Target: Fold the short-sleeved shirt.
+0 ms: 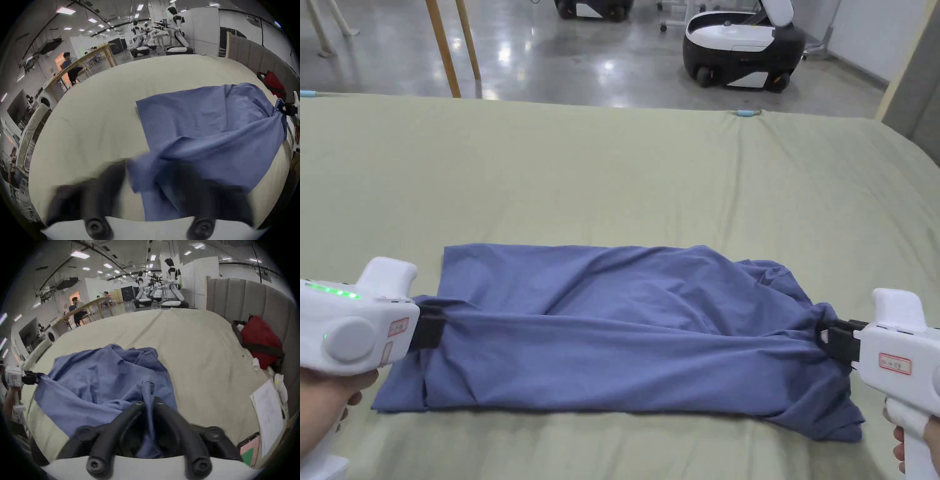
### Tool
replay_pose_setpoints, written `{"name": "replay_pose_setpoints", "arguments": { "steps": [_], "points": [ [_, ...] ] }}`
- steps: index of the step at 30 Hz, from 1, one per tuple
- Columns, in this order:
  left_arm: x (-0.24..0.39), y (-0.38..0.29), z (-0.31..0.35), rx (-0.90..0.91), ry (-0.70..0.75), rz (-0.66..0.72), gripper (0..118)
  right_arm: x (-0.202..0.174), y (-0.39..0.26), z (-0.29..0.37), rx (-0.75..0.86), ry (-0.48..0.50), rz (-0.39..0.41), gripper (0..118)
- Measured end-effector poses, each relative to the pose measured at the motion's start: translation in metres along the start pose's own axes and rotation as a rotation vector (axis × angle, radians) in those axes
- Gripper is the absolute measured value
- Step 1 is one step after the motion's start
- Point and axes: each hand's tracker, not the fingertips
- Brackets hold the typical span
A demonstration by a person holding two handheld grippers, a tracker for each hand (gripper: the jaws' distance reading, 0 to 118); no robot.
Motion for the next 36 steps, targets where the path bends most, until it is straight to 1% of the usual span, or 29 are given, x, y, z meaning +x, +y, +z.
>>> {"name": "replay_pose_setpoints", "arguments": {
  "steps": [1,2,3,4,5,7,8,9,10,11,12,13,14,15,17,18,20,21,22,24,25,27,29,31,32,33,34,35,36],
  "points": [
    [0.003,-0.005,0.01,0.017,-0.013,0.001,118,0.003,0.0,0.008,-0.011,0.042,-0.001,82],
    [0.004,-0.013,0.025,0.044,-0.016,0.007,115,-0.001,0.0,0.018,-0.026,0.036,0.023,113],
    [0.008,-0.015,0.041,0.132,-0.012,-0.006,113,-0.009,-0.005,0.035,0.013,0.019,0.08,116],
    [0.013,-0.026,0.056,0.114,-0.01,0.01,115,-0.018,-0.01,0.057,0.082,-0.004,0.147,112],
    [0.018,-0.038,0.07,0.136,-0.017,0.013,115,-0.025,-0.016,0.076,0.097,0.002,0.187,112],
    [0.018,-0.053,0.097,0.152,-0.022,0.024,114,-0.037,-0.032,0.105,0.106,0.033,0.211,112],
    [0.021,-0.067,0.105,0.148,-0.034,0.045,111,-0.041,-0.042,0.117,0.087,0.052,0.205,105],
    [0.022,-0.081,0.112,0.117,-0.067,0.083,98,-0.042,-0.052,0.126,0.067,0.074,0.188,81],
    [0.023,-0.097,0.113,0.091,-0.103,0.113,45,-0.045,-0.06,0.135,0.071,0.079,0.178,15],
    [0.023,-0.111,0.113,0.071,-0.133,0.141,0,-0.05,-0.069,0.141,0.073,0.061,0.174,0],
    [0.024,-0.121,0.111,0.052,-0.109,0.148,0,-0.055,-0.078,0.146,0.094,0.006,0.19,0],
    [0.029,-0.129,0.113,0.099,-0.081,0.108,0,-0.05,-0.083,0.147,0.091,0.026,0.185,0],
    [0.028,-0.135,0.116,0.067,-0.085,0.133,0,-0.051,-0.086,0.15,0.076,0.057,0.183,0],
    [0.026,-0.138,0.114,0.035,-0.103,0.163,0,-0.054,-0.089,0.152,0.07,0.06,0.174,0],
    [0.026,-0.139,0.11,0.052,-0.096,0.186,0,-0.059,-0.092,0.153,0.085,0.042,0.179,0],
    [0.014,-0.138,0.106,0.045,-0.13,0.218,0,-0.06,-0.093,0.152,0.081,0.043,0.179,0],
    [0.003,-0.132,0.096,0.056,-0.116,0.206,2,-0.062,-0.096,0.151,0.074,0.053,0.162,0],
    [-0.002,-0.127,0.091,0.066,-0.099,0.204,6,-0.061,-0.093,0.148,0.07,0.059,0.157,0],
    [0.006,-0.12,0.085,0.066,-0.066,0.177,27,-0.062,-0.094,0.147,0.067,0.059,0.158,0],
    [0.004,-0.111,0.068,0.034,-0.019,0.155,111,-0.063,-0.095,0.145,0.054,0.062,0.167,0],
    [-0.002,-0.092,0.069,0.13,-0.037,0.166,116,-0.062,-0.092,0.142,0.048,0.057,0.171,0],
    [-0.021,-0.071,0.047,0.056,-0.018,0.173,115,-0.061,-0.092,0.138,0.037,0.041,0.179,0],
    [-0.034,-0.048,0.036,0.049,-0.013,0.187,114,-0.05,-0.09,0.128,0.029,0.024,0.18,0],
    [-0.02,-0.054,0.03,0.049,0.011,0.185,108,-0.043,-0.088,0.12,0.018,0.003,0.169,0],
    [-0.023,-0.046,0.026,0.017,0.024,0.187,97,-0.04,-0.086,0.116,0.017,-0.011,0.161,0],
    [-0.025,-0.04,0.023,-0.002,0.025,0.182,73,-0.036,-0.083,0.11,0.015,-0.024,0.154,0],
    [-0.014,-0.051,0.013,-0.021,0.0,0.168,38,-0.032,-0.081,0.103,0.011,-0.04,0.148,0],
    [-0.009,-0.051,0.013,-0.03,-0.062,0.18,27,-0.029,-0.078,0.095,0.01,-0.064,0.139,1],
    [-0.003,-0.048,0.017,-0.011,-0.027,0.162,23,-0.025,-0.076,0.086,0.01,-0.093,0.128,13]
  ]
}}
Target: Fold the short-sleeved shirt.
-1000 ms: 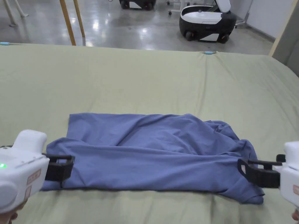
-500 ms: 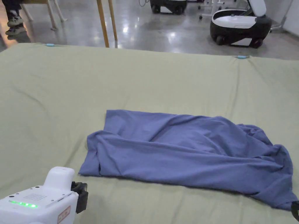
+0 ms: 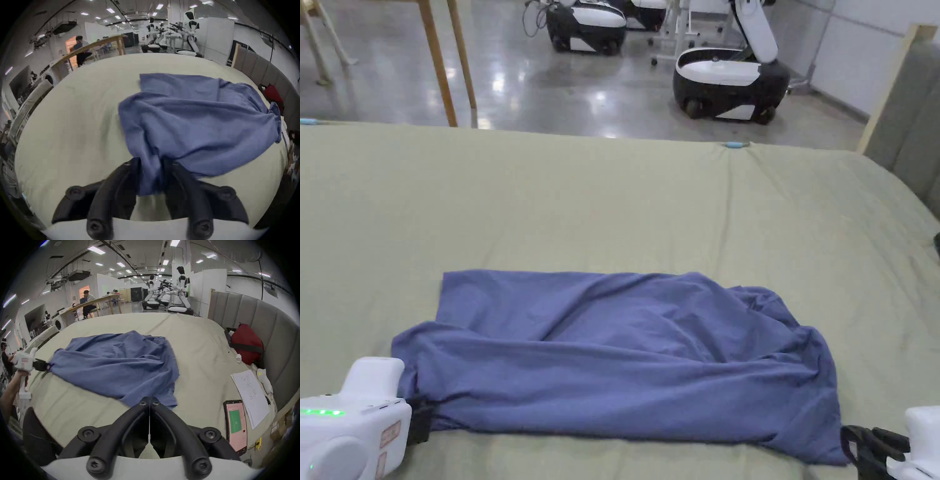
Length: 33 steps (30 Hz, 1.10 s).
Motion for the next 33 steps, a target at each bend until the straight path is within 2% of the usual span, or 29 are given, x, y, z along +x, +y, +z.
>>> {"name": "replay_pose_setpoints", "arguments": {
  "steps": [2,3,4,6,7,9,10,11,14,17,21,22,25,26,31,32,33],
  "points": [
    [0.007,0.006,0.01,-0.002,0.031,-0.094,16,0.006,0.005,-0.024,-0.042,0.017,-0.029,93],
    [0.006,0.009,0.014,0.002,0.022,-0.069,14,0.008,0.006,-0.041,-0.091,0.025,-0.028,113],
    [0.003,0.012,0.019,0.003,0.014,-0.06,13,0.009,0.005,-0.053,-0.097,0.03,-0.02,114],
    [-0.002,0.015,0.028,0.012,0.005,-0.045,12,0.006,0.002,-0.075,-0.109,0.021,0.021,112],
    [-0.005,0.016,0.034,0.016,0.002,-0.038,12,0.005,0.001,-0.087,-0.163,0.023,0.049,96],
    [-0.008,0.019,0.045,0.012,-0.005,-0.04,12,0.005,-0.003,-0.098,-0.192,0.076,0.038,83],
    [-0.007,0.022,0.048,0.014,-0.007,-0.045,12,0.006,0.0,-0.089,-0.159,0.05,0.025,32],
    [-0.007,0.025,0.055,0.019,-0.005,-0.052,12,0.008,0.005,-0.076,-0.116,0.062,-0.002,6],
    [-0.008,0.035,0.087,0.078,-0.001,-0.054,12,0.016,0.017,-0.041,-0.063,0.137,-0.071,6],
    [-0.009,0.046,0.131,0.13,-0.008,-0.068,12,0.008,0.026,-0.001,-0.026,0.133,-0.017,6],
    [-0.008,0.043,0.117,0.164,-0.023,-0.097,12,0.012,0.027,0.043,0.003,0.152,-0.018,6],
    [-0.011,-0.003,0.089,0.156,-0.046,-0.083,12,0.013,0.022,0.051,0.002,0.155,-0.015,6],
    [-0.012,-0.025,0.07,0.095,-0.121,-0.017,12,0.014,-0.007,0.054,-0.049,0.139,0.015,6],
    [-0.026,-0.05,0.102,0.065,-0.129,-0.005,12,0.014,-0.019,0.052,-0.083,0.141,0.015,6],
    [-0.038,-0.106,0.097,-0.018,-0.177,0.106,12,0.012,-0.062,0.039,-0.161,0.147,-0.05,6],
    [-0.039,-0.109,0.097,-0.008,-0.184,0.115,12,0.011,-0.062,0.038,-0.157,0.144,-0.051,8],
    [-0.039,-0.111,0.099,-0.002,-0.19,0.123,12,0.011,-0.058,0.043,-0.129,0.124,-0.059,17]
  ]
}}
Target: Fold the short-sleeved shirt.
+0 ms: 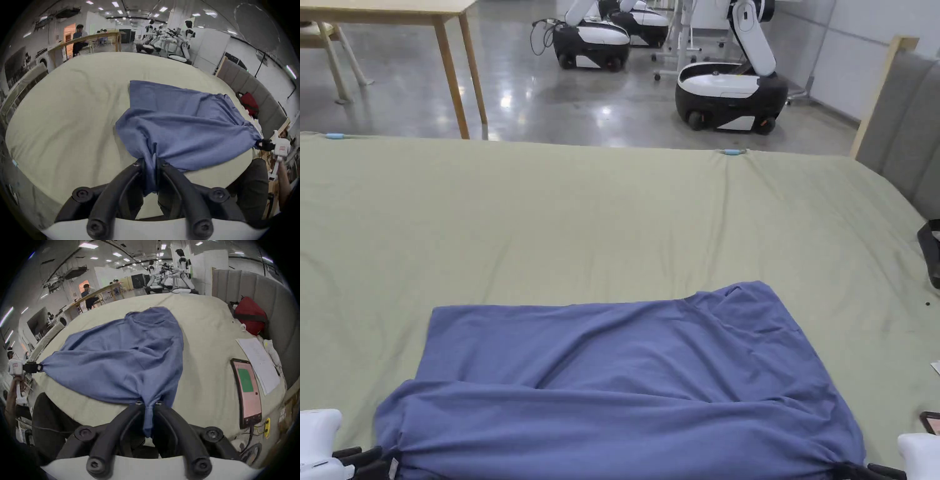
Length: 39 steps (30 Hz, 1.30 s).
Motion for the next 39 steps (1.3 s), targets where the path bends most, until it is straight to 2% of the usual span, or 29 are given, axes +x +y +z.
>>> {"name": "replay_pose_setpoints", "arguments": {
  "steps": [1,2,3,4,7,11,12,13,14,15,16,17,19,21,24,25,26,27,28,29,30,33,34,35,36,37,38,39],
  "points": [
    [0.023,0.006,0.016,0.016,0.02,-0.021,14,-0.001,0.004,0.005,0.026,-0.011,-0.01,50],
    [0.029,0.009,0.023,0.043,0.034,-0.039,31,-0.004,0.011,0.013,0.064,-0.024,-0.009,82],
    [0.038,0.013,0.033,0.075,0.044,-0.066,68,-0.008,0.019,0.024,0.109,-0.023,0.008,103],
    [0.048,0.017,0.045,0.126,0.076,-0.111,116,-0.013,0.028,0.034,0.153,-0.03,0.019,108],
    [0.063,0.04,0.068,0.27,0.082,-0.157,117,-0.037,0.052,0.059,0.292,-0.035,0.057,108],
    [0.07,0.051,0.058,0.326,0.063,-0.186,117,-0.072,0.074,0.066,0.367,0.002,0.08,103],
    [0.073,0.053,0.051,0.309,0.08,-0.197,116,-0.078,0.078,0.063,0.36,0.02,0.082,100],
    [0.068,0.052,0.043,0.297,0.089,-0.21,109,-0.084,0.081,0.061,0.356,0.022,0.088,73],
    [0.066,0.053,0.036,0.295,0.106,-0.217,90,-0.09,0.083,0.056,0.35,-0.008,0.106,23],
    [0.063,0.055,0.028,0.282,0.128,-0.213,54,-0.097,0.082,0.054,0.366,-0.103,0.147,0],
    [0.059,0.056,0.018,0.256,0.153,-0.212,0,-0.097,0.082,0.05,0.354,-0.033,0.159,0],
    [0.079,0.063,0.027,0.275,0.163,-0.224,0,-0.098,0.084,0.047,0.313,0.01,0.156,0],
    [0.077,0.072,0.013,0.224,0.135,-0.192,0,-0.102,0.085,0.044,0.322,0.013,0.137,0],
    [0.077,0.089,0.0,0.208,0.158,-0.207,0,-0.093,0.092,0.032,0.305,-0.009,0.16,0],
    [0.078,0.116,-0.028,0.193,0.17,-0.203,0,-0.08,0.102,0.019,0.285,-0.006,0.134,0],
    [0.064,0.13,-0.046,0.176,0.144,-0.164,14,-0.076,0.106,0.014,0.278,-0.005,0.123,0],
    [0.059,0.141,-0.058,0.166,0.145,-0.155,47,-0.074,0.108,0.01,0.274,-0.009,0.117,0],
    [0.055,0.152,-0.074,0.12,0.147,-0.14,94,-0.071,0.112,0.006,0.266,-0.013,0.112,0],
    [0.05,0.163,-0.091,0.09,0.165,-0.129,118,-0.063,0.116,-0.001,0.259,-0.013,0.104,0],
    [0.049,0.171,-0.102,0.153,0.127,-0.179,114,-0.059,0.12,-0.006,0.253,-0.011,0.095,0],
    [0.046,0.18,-0.116,0.114,0.194,-0.144,115,-0.054,0.124,-0.013,0.241,-0.011,0.084,0],
    [0.039,0.192,-0.155,0.042,0.23,-0.125,115,-0.038,0.139,-0.036,0.212,-0.02,0.065,0],
    [0.038,0.193,-0.164,0.031,0.235,-0.125,112,-0.032,0.144,-0.044,0.201,-0.024,0.056,1],
    [0.038,0.191,-0.173,-0.008,0.239,-0.135,101,-0.026,0.152,-0.054,0.191,-0.031,0.05,7],
    [0.039,0.189,-0.178,-0.044,0.238,-0.151,77,-0.019,0.157,-0.065,0.185,-0.041,0.043,24],
    [0.039,0.19,-0.183,-0.046,0.238,-0.167,31,-0.012,0.163,-0.077,0.179,-0.05,0.039,65],
    [0.042,0.188,-0.181,-0.035,0.19,-0.169,7,-0.006,0.169,-0.088,0.172,-0.056,0.036,97],
    [0.046,0.186,-0.175,-0.015,0.112,-0.139,6,0.002,0.177,-0.103,0.143,-0.053,0.034,114]
  ]
}}
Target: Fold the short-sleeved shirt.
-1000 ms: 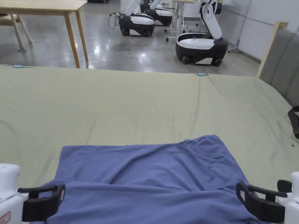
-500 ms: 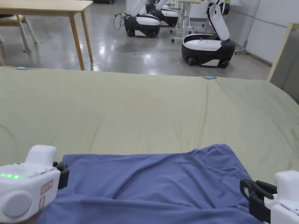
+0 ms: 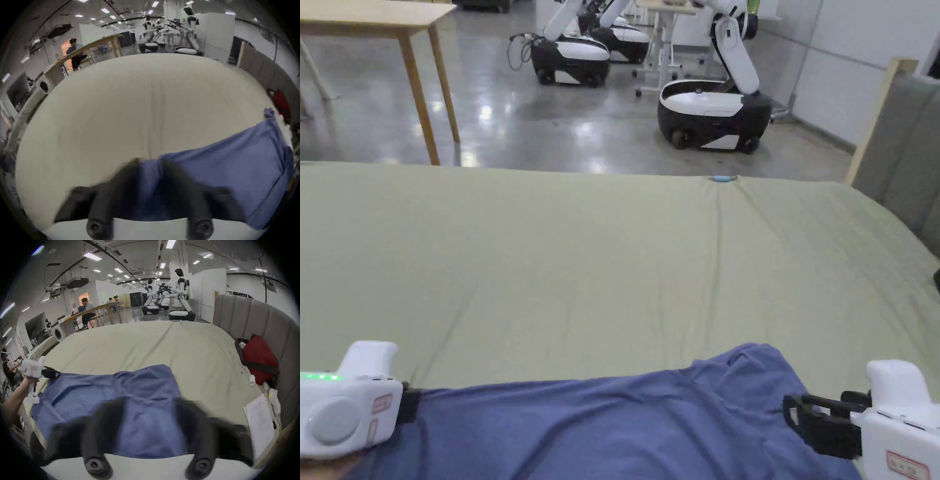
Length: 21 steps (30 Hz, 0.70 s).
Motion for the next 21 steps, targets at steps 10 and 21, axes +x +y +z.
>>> {"name": "replay_pose_setpoints", "arguments": {
  "steps": [10,21],
  "points": [
    [-0.005,-0.005,0.033,0.086,-0.009,-0.053,6,0.03,0.029,-0.143,-0.19,-0.144,-0.002,110],
    [0.004,-0.005,0.066,0.143,0.004,-0.077,6,0.001,0.057,-0.044,-0.054,-0.059,0.131,2]
  ]
}}
